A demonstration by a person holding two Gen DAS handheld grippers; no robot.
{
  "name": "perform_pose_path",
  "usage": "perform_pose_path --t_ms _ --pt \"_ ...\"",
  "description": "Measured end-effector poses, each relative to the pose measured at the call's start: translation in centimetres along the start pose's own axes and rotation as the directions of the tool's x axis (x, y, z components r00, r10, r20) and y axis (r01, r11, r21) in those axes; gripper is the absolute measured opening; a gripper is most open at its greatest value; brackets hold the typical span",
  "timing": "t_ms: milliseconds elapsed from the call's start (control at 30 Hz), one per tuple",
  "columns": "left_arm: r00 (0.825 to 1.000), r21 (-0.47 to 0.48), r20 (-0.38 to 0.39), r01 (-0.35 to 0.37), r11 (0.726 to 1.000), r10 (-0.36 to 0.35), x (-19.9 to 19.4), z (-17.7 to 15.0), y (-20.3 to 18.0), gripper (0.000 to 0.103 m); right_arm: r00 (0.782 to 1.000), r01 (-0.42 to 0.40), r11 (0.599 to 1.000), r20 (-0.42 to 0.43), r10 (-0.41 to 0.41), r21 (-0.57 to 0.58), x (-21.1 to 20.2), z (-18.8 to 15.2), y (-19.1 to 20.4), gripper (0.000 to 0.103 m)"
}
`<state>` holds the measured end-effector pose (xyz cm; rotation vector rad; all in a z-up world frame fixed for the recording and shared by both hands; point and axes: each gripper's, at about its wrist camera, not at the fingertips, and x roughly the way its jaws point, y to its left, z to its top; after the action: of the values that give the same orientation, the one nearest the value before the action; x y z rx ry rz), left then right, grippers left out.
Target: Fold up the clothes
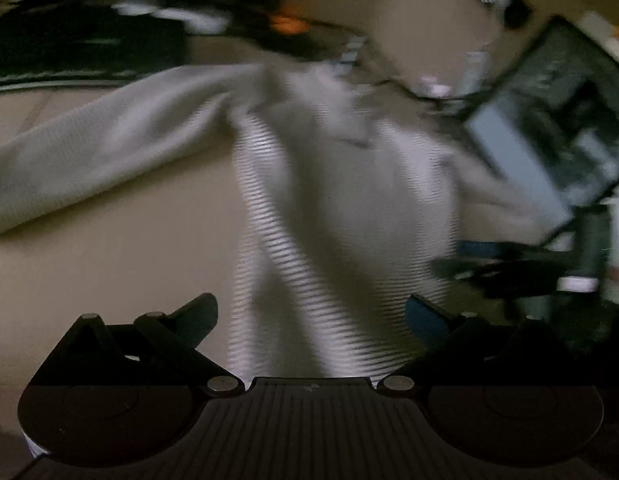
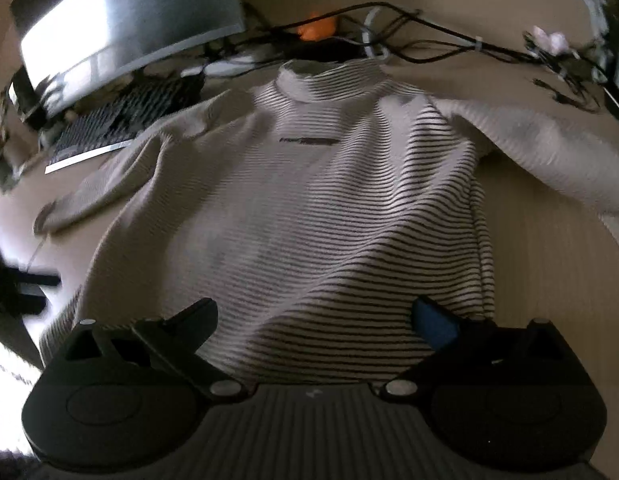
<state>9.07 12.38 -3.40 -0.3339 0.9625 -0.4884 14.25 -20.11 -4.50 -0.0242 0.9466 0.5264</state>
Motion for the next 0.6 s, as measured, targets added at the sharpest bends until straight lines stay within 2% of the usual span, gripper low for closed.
perform_pose_path --t_ms 100,167,267,333,433,600 --pt "0.994 0.012 -0.056 0.093 0.996 -0.092 2.5 0.3 -1.4 0.102 1.000 -0.001 0.999 -0.019 0.000 -0.037 0.2 0.4 0.0 0.103" --pt "0.991 -0.009 -0.102 0.084 0.996 -0.084 4.3 0.1 -1.6 0.103 0.999 0.001 0.996 -0.036 -0.004 -0.088 0.4 0.6 0.0 0.103" --pt "0.992 -0.034 -0.064 0.106 0.994 -0.108 3.7 -0.7 -1.0 0.103 0.999 0.001 0.990 -0.045 -0.008 -0.144 0.5 0.7 -0.4 0.103" --pt "0.991 -0.065 -0.050 0.117 0.991 -0.120 2.9 -1.4 -0.4 0.103 0.999 -0.007 0.991 -0.044 0.001 -0.135 0.5 0.8 -0.7 0.103" --pt "0.996 -0.082 -0.025 0.088 0.993 -0.090 1.7 -3.2 -0.1 0.102 0.999 0.019 0.989 -0.034 -0.024 -0.144 0.7 0.6 -0.3 0.103" --pt "1.000 -0.039 -0.029 -0.012 0.999 0.011 -0.1 -4.6 -0.7 0.102 0.996 0.085 0.980 -0.014 -0.089 -0.183 1.0 -0.3 1.8 0.103"
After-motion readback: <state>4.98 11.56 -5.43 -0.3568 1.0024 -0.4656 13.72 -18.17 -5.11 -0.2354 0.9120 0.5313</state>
